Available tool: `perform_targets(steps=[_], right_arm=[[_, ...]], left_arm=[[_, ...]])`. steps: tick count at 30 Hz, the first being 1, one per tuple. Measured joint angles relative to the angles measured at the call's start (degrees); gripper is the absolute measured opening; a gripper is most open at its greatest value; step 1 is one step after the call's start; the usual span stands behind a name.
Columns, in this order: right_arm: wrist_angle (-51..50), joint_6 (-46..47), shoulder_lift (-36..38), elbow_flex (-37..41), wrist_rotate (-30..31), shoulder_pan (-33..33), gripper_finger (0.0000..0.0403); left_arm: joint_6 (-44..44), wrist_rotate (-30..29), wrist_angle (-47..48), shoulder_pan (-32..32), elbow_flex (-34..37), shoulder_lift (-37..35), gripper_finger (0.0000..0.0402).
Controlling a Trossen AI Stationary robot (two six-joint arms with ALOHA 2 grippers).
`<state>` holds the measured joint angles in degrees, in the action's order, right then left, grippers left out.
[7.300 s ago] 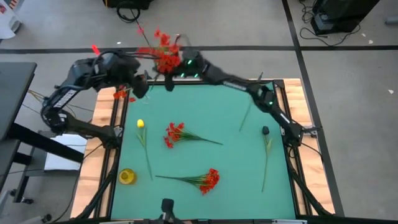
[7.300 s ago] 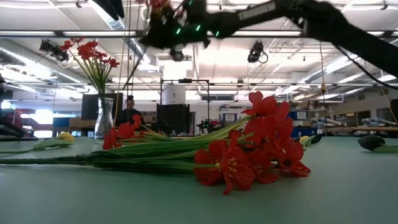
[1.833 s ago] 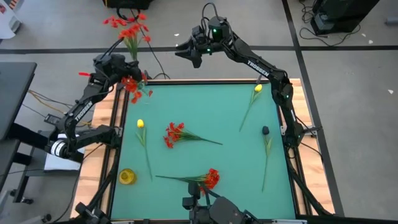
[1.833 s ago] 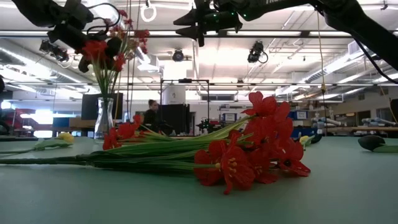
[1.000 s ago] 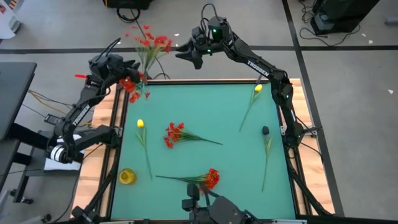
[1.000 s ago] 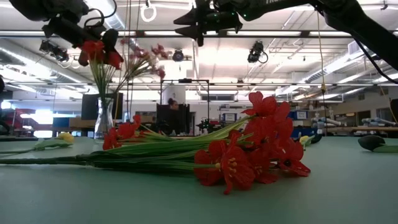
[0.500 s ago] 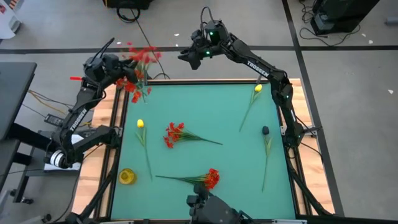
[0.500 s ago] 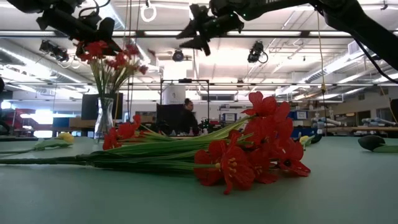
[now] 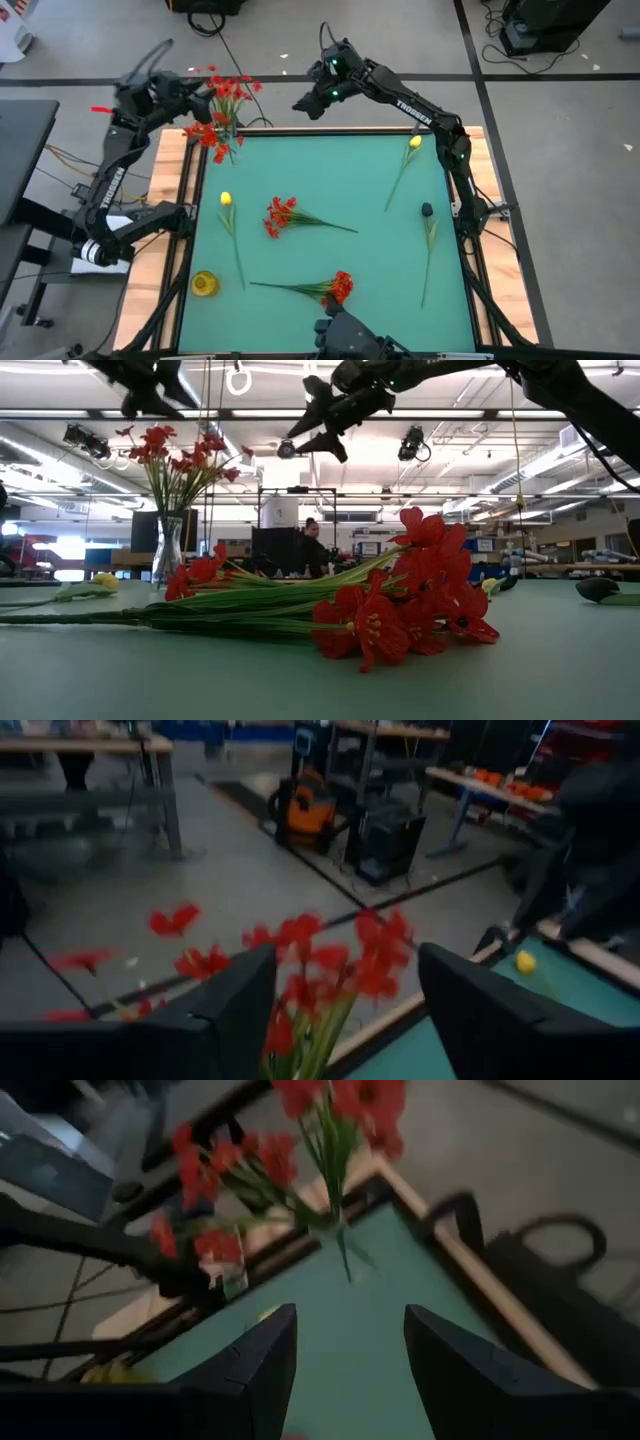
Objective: Sort flowers into vase by color
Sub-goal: Put the right yellow flower into the transparent vase
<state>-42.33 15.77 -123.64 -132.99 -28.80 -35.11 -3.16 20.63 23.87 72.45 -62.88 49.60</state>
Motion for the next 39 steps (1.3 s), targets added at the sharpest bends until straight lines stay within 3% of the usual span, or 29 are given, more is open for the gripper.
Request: perform_targets(steps=[3,7,14,17,26,33,39], right_arm=[[-11.46,0.58,0.07,-0.75,4.12,-0.33,0.0194],[-28.02,1.77,0.05,-0.76,11.54,-0.48,0.0194],[-41.71,3.15,0.12,0.93,23.49,0.58,0.0194],[-43.66,4.28,0.18,3.63,27.71,0.66,0.0194],[-47.28,7.78,1.83,14.48,29.48,0.7,0.0194],[-42.42,14.43,13.34,26.42,29.64,4.38,0.0194],[-28.87,26.27,25.24,44.17,30.74,4.48,0.0194]], left_arm=[[1.23,0.21,5.46,-0.47,-6.22,0.26,0.0281],[4.33,0.2,11.82,-2.84,-12.1,0.22,0.0286],[2.59,-0.42,16.78,-11.42,-9.1,1.11,0.0274],[2.64,-1.49,15.66,-15.79,-8.89,1.69,0.0268],[1.85,-2.94,12.12,-27.75,-8.8,5.94,0.0261],[0.98,-4.84,11.16,-34.55,-8.78,9.35,0.026],[-3.17,-6.04,8.82,-37.43,-8.78,13.26,0.026]])
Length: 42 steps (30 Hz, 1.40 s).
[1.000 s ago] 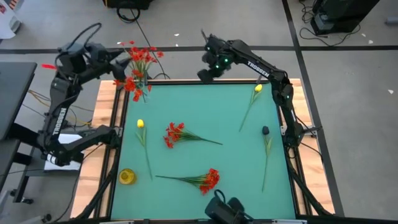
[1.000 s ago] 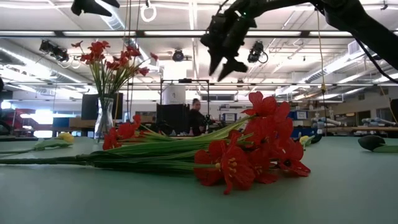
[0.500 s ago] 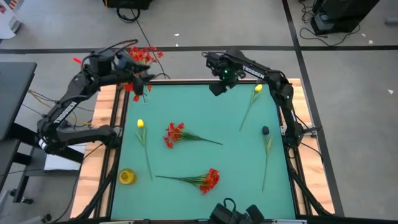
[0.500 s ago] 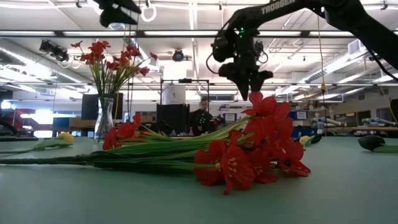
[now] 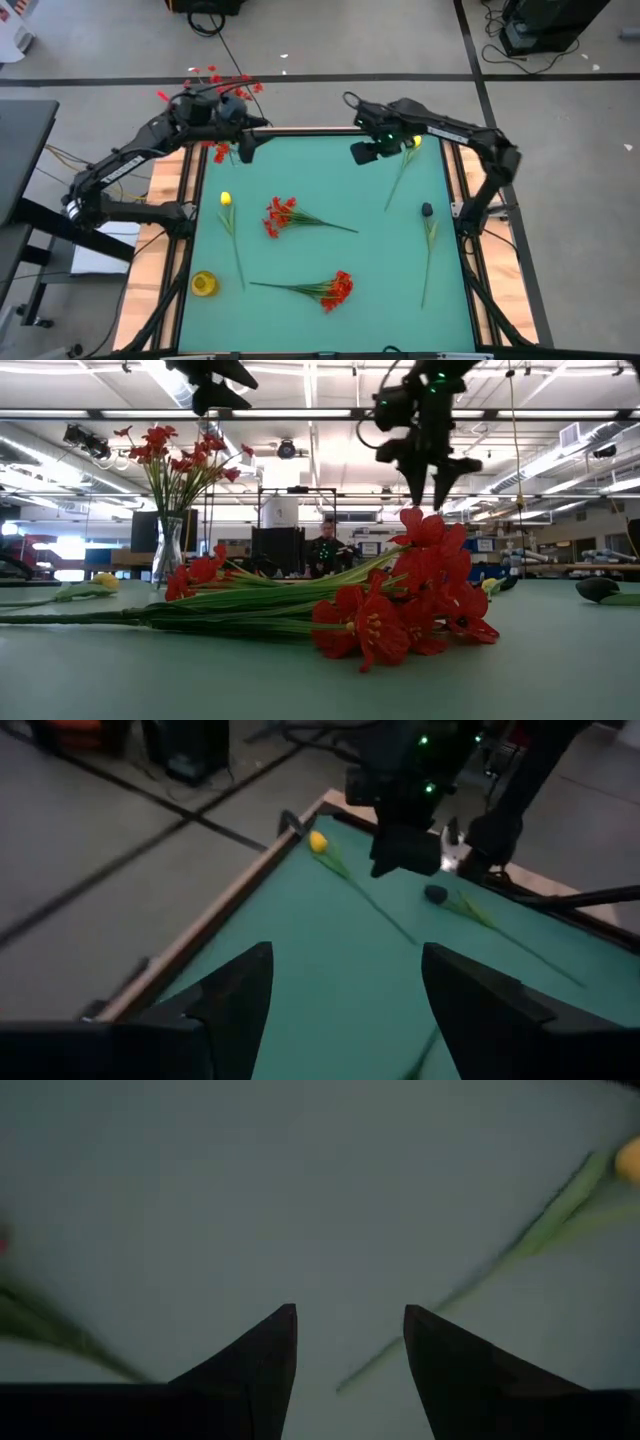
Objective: Sort flowers into vase by color
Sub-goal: Put the right yellow flower into the transparent vase
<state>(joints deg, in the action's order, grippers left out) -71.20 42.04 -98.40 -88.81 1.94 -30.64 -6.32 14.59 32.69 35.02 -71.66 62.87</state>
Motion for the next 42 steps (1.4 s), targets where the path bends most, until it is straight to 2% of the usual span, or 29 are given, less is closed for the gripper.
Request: perform_targets(steps=[7,10,12,18,29,38,42], right_arm=[[14.63,12.91,8.66,21.55,3.05,-3.92,0.0192],[24.03,18.01,9.54,28.21,3.17,-7.23,0.0188],[27.74,18.35,9.54,31.0,3.28,-9.1,0.0182],[27.42,17.65,9.5,36.1,6.33,-14.21,0.0166],[38.98,13.79,9.48,42.74,5.8,-21.92,0.016],[39.76,13.14,9.43,43.23,6.89,-21.13,0.0085],[40.15,13.97,9.43,43.23,3.99,-21.16,0.0074]], left_arm=[[-2.8,-0.29,-0.79,-3.35,0.0,4.26,0.026],[-1.95,-5.41,-2.29,-4.91,0.0,5.8,0.026],[-1.99,-6.64,-3.64,-5.47,0.0,6.69,0.026],[-4.62,-7.02,-5.54,-7.33,0.0,7.34,0.026],[-6.36,-11.38,-5.91,-8.67,0.0,7.43,0.026],[-7.22,-12.5,-5.88,-8.65,0.0,7.66,0.026],[-7.9,-12.57,-5.9,-8.65,0.0,7.66,0.026]])
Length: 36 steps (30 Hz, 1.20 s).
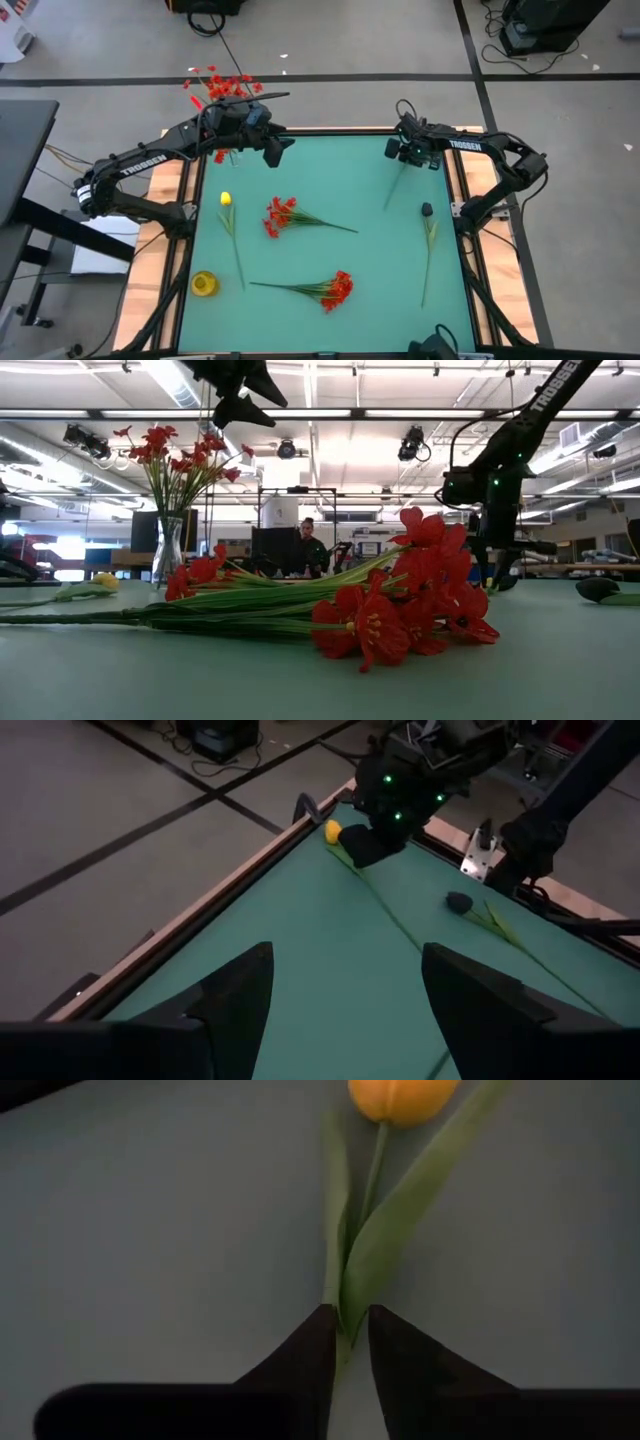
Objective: Sort flowers into vase by color
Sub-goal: Put the right yellow flower into the transparent vase
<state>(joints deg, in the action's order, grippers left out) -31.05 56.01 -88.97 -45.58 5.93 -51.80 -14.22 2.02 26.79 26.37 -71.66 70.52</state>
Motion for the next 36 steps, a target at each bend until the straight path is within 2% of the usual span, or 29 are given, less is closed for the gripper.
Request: perform_targets(steps=[7,12,15,19,24,31,36], right_arm=[[0.18,0.83,-2.5,-0.01,-2.36,0.6,0.0105],[1.0,0.86,-5.68,-0.44,-1.47,1.87,0.0119],[1.74,0.5,-4.94,-0.17,1.07,3.38,0.009],[4.85,-2.65,-2.07,0.17,-0.17,4.98,0.0019],[18.1,-10.25,2.07,0.06,-5.31,7.53,0.0017],[47.83,-20.77,6.07,-0.02,-19.08,14.18,0.0008],[61.56,-25.43,8.26,-0.07,-21.34,19.02,0.0007]], left_arm=[[-0.21,-0.07,0.05,-0.9,0.0,0.0,0.026],[-0.19,-0.66,0.43,-2.09,0.0,-0.02,0.026],[-0.19,-1.88,1.98,-2.71,0.0,0.0,0.026],[-0.79,-2.86,3.59,-2.87,0.0,0.0,0.026],[-1.68,-2.82,3.47,-2.13,0.0,-0.02,0.026],[1.18,0.75,-2.47,-2.46,0.0,-0.02,0.026],[1.38,1.16,-8.26,-2.87,0.0,-0.02,0.026]])
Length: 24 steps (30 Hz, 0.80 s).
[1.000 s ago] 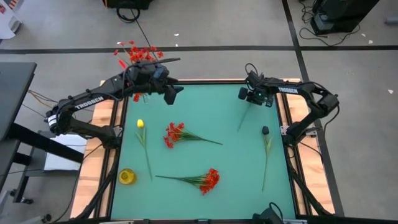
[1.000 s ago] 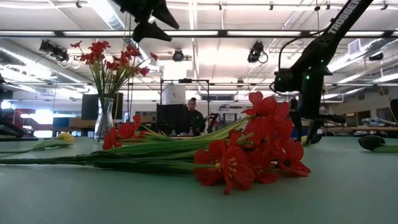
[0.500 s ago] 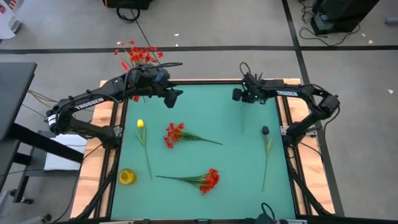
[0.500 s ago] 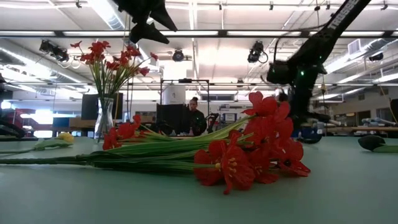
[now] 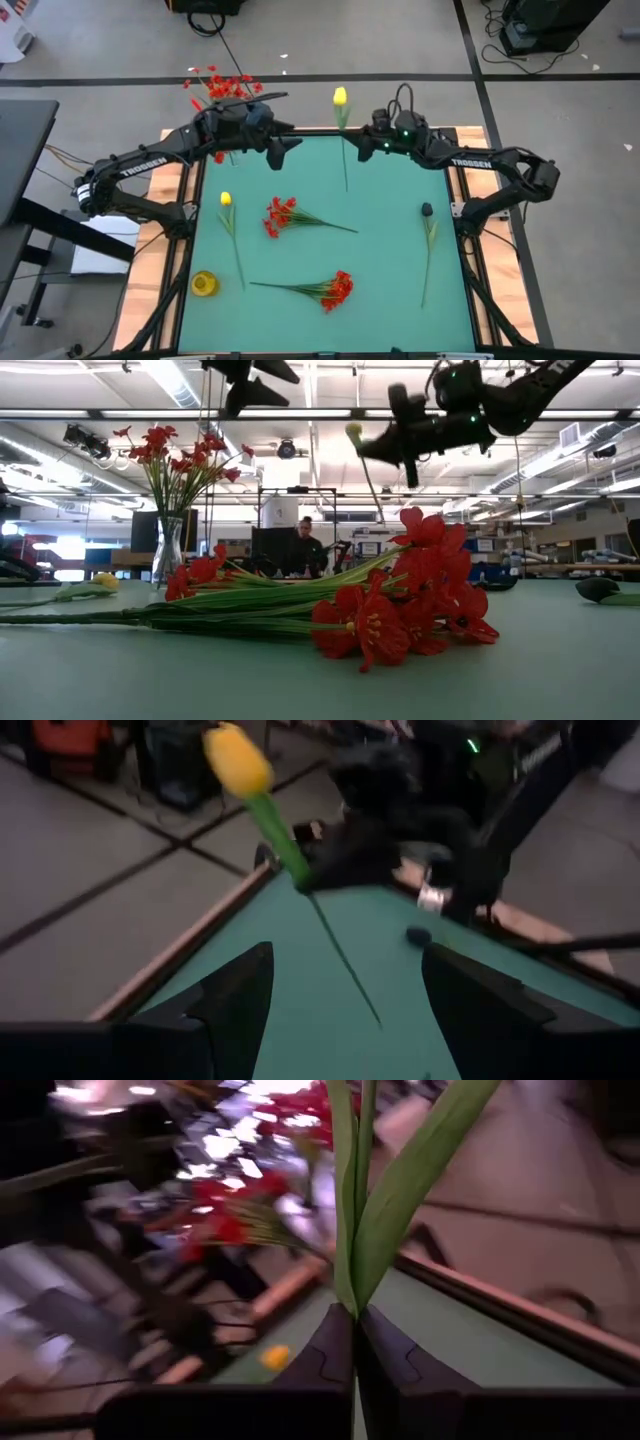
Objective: Sort flowers into vase by color
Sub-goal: Put the right yellow flower into the transparent vase
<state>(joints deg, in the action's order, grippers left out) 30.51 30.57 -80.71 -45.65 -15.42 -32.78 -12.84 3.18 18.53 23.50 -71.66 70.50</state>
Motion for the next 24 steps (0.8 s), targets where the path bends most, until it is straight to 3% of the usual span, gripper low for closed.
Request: perform_targets(steps=[6,13,24], right_arm=[[0.62,-7.85,-0.37,-6.29,-4.09,3.57,0.0006],[-5.08,-17.28,-0.72,-12.99,-5.28,5.77,0.0009],[-7.78,-24.02,-0.76,-14.29,-6.92,6.29,0.0011]], left_arm=[[5.01,3.09,-7.13,-0.17,0.0,2.62,0.026],[3.34,3.39,-14.33,-0.34,0.07,6.16,0.026],[2.88,5.93,-21.44,-0.56,0.02,7.47,0.0233]])
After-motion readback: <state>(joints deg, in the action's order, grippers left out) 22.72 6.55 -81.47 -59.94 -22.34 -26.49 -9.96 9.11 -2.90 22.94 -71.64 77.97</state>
